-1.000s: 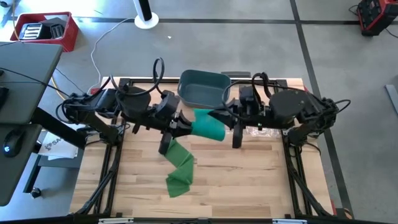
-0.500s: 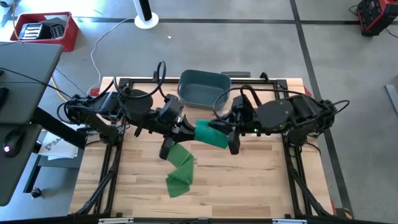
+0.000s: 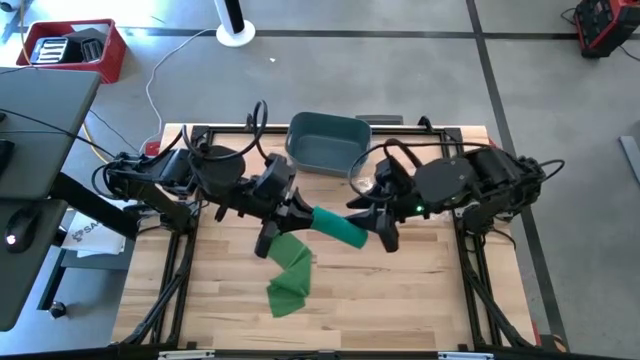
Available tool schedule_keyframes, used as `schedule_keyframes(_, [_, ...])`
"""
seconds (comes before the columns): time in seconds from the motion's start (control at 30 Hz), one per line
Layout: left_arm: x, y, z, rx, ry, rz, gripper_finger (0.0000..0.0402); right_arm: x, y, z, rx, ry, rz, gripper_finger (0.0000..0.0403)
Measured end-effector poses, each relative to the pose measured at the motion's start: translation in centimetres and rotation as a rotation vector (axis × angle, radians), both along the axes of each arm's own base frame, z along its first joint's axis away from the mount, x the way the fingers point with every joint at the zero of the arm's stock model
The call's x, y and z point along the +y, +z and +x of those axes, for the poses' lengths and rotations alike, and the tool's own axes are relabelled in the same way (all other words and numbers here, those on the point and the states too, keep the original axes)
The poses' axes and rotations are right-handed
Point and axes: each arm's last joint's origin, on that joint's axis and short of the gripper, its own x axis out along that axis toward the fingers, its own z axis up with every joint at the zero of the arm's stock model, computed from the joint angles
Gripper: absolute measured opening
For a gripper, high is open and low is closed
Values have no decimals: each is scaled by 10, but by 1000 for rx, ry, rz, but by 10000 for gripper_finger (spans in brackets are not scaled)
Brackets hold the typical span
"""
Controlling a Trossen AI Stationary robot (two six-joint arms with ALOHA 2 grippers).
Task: Roll bandage
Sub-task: Roll the blue bandage
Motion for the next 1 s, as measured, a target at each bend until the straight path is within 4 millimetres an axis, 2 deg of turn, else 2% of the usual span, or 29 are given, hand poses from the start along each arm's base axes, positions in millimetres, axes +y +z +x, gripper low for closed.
schedule_keyframes(0.33, [1,0,0,9,22,-42,5,-7,14,-45,18,-75,67,193])
schedule_keyframes(0.5, [1,0,0,12,30,-54,5,1,18,-61,5,-57,31,193])
schedule_keyframes(0.77, [2,0,0,12,49,-59,5,21,14,-65,6,59,-128,193])
schedule_keyframes(1.0, [2,3,1,-17,50,-67,5,37,3,-51,2,-59,-293,193])
